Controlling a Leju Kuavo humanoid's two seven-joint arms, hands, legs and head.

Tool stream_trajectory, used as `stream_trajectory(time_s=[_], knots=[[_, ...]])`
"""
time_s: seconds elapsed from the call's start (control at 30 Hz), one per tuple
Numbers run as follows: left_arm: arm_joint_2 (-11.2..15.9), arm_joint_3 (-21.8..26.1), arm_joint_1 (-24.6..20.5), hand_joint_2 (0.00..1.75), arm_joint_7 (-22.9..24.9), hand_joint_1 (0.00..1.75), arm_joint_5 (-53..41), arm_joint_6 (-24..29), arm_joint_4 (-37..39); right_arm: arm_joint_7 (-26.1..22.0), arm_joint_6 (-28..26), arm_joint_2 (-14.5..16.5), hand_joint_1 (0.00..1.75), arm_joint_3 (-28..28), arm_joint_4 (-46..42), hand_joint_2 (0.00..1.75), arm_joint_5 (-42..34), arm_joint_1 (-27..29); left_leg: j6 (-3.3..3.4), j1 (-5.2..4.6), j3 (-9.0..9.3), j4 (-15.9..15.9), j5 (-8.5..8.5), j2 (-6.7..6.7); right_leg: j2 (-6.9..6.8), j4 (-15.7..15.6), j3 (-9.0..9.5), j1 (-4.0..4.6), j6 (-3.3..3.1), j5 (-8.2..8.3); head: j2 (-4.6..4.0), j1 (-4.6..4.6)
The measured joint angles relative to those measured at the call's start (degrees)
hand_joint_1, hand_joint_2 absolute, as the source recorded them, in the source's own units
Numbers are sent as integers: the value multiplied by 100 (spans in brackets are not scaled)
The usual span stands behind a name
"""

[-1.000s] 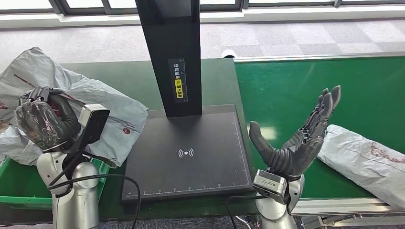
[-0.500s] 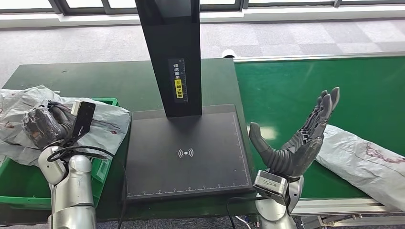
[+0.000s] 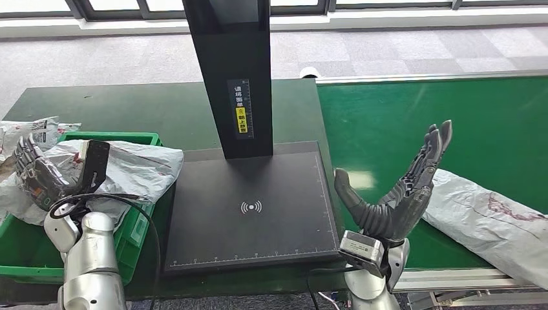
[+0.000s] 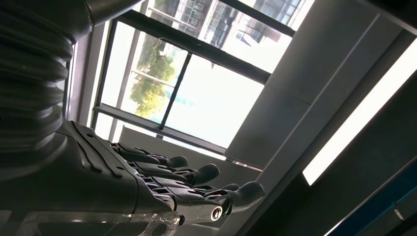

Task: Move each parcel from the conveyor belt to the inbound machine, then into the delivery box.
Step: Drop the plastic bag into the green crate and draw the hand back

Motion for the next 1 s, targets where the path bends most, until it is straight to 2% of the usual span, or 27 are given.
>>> stream_trajectory(time_s=[0.07,0.13,0.27,0.33,0.4,0.53,0.63,0.7,0.8,0.83,0.93,1.0], knots=[[-13,149,-12,0,-284,0,131,0,-28,0,0,0,0,-4,14,175,3,3,0,0,0,0,0,0,0,0,0,0,0,0,0,0],[-62,409,-68,0,-850,0,386,0,-89,0,0,0,0,-13,35,175,3,1,0,1,-2,0,0,0,0,0,0,1,0,0,0,0],[-217,1311,-333,0,-2343,0,1465,2,-259,0,1,0,0,-52,101,175,-5,-2,0,6,-1,0,0,2,2,0,0,-1,0,0,0,0],[-271,1462,-290,0,-2590,0,2353,2,-485,0,0,0,0,-104,129,175,2,1,-1,6,1,0,-1,6,7,0,-2,0,0,0,0,-1],[-320,1362,-153,0,-2633,0,3265,2,-816,0,0,1,0,-185,157,175,14,7,-1,6,-2,0,-1,0,4,0,-3,1,0,-1,0,0],[-376,830,241,175,-2663,0,4721,1,-1549,84,0,1,0,-407,305,175,244,-2,-1,6,-4,0,-2,-5,-4,0,-3,1,0,-3,0,-1],[-419,-74,778,175,-2671,0,5959,-2,-2327,391,0,8,0,-793,684,175,855,-142,0,5,-5,1,-2,-3,-2,-1,-3,-1,0,-3,0,-1],[-439,-695,1076,175,-2676,0,6357,-5,-2761,534,1,20,0,-1077,952,175,1168,-272,1,4,-7,2,-2,-14,-14,-2,2,-2,1,-3,0,0],[-460,-1322,1365,44,-2677,0,6521,-9,-3212,628,0,35,0,-1332,1215,175,1353,-395,2,3,-6,3,-1,-16,-18,-2,4,-3,1,-2,0,1],[-466,-1503,1456,44,-2675,0,6531,-9,-3352,690,0,40,0,-1403,1297,175,1452,-439,2,3,-5,3,-1,-10,-13,-2,2,-3,0,-1,0,1],[-468,-2183,1742,175,-2678,0,6372,-14,-3792,1078,0,50,0,-1753,1589,175,2104,-631,1,-1,-5,4,-1,-6,-9,-2,-2,-1,0,1,0,-1],[-438,-2761,1931,175,-2683,0,6255,-15,-4060,1401,0,50,0,-2104,1821,175,2781,-804,1,-1,-7,4,-1,-14,-16,-2,0,-1,0,0,0,-1]])
